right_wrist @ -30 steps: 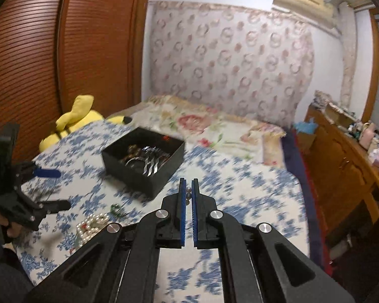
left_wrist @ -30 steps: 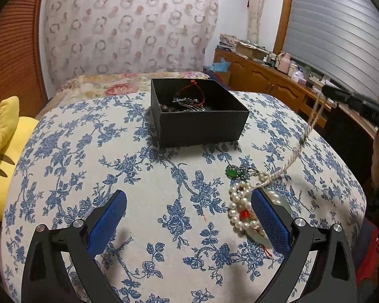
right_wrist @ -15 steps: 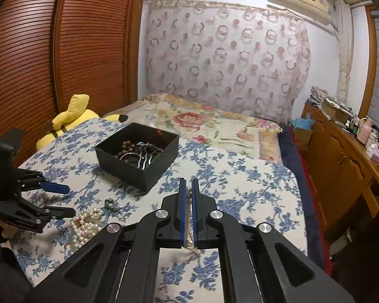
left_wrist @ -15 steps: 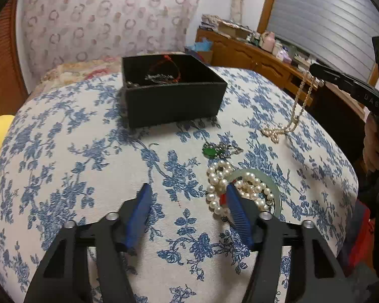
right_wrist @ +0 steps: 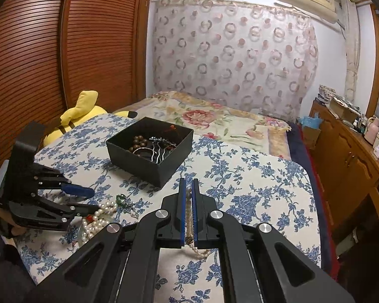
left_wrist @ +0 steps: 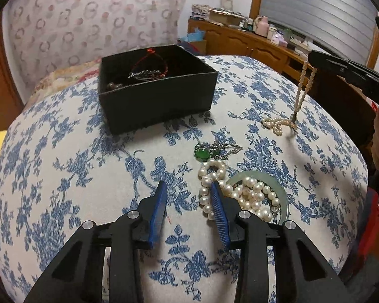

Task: Organize jewelry
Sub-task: 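Lift the pearl necklace with the right tool toward the black box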

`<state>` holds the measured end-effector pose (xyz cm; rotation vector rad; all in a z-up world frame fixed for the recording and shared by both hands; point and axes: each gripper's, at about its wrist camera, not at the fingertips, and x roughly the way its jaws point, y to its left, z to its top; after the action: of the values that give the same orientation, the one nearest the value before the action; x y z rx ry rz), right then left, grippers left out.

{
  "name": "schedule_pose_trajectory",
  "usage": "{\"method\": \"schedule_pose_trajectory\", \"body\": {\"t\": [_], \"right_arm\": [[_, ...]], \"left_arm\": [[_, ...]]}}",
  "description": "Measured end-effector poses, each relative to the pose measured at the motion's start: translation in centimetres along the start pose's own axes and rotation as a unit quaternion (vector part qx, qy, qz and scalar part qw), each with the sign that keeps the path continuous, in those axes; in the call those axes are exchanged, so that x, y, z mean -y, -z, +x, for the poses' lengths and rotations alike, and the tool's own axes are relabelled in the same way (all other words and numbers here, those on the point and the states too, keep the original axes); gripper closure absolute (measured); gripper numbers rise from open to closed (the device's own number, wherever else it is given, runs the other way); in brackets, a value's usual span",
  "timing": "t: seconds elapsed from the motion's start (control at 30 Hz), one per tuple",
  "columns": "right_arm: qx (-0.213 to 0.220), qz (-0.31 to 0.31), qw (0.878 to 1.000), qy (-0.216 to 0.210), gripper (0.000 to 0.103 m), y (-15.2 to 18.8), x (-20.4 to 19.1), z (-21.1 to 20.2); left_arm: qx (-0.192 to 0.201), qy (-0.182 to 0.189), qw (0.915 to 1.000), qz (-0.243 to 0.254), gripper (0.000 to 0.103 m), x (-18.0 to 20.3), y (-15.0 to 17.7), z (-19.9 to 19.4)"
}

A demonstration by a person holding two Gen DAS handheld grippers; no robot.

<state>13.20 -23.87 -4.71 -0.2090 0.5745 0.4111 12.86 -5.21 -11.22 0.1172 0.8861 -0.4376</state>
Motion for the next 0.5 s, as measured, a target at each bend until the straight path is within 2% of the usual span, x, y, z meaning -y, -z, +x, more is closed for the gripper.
{"method": "schedule_pose_trajectory", "body": {"t": [0.07, 0.1, 0.23, 0.5], "right_arm": [[-0.003, 0.000, 1.000, -0.003, 0.098, 0.2, -0.1, 0.2], [-0.004, 0.000, 1.000, -0.005, 0.098, 0.3, -0.2, 0.3], [-0.008, -0.002, 1.000, -0.010, 0.098, 0.5, -0.5, 0.4], [0.010, -0.008, 1.000, -0.016, 0.098, -0.8, -1.1, -0.9]], "left_arm": [[-0.001, 0.003, 1.0000, 0.005, 0.094, 0.0, -0.2, 0.2], [-0.003, 0.008, 0.9999, 0.005, 0.096, -0.1, -0.3, 0.3], [0.003, 0.010, 0.9999, 0.008, 0.096, -0.2, -0.6, 0.0], [0.068, 0.019, 0.9975, -0.005, 0.096, -0.4, -2.8, -4.3]]}}
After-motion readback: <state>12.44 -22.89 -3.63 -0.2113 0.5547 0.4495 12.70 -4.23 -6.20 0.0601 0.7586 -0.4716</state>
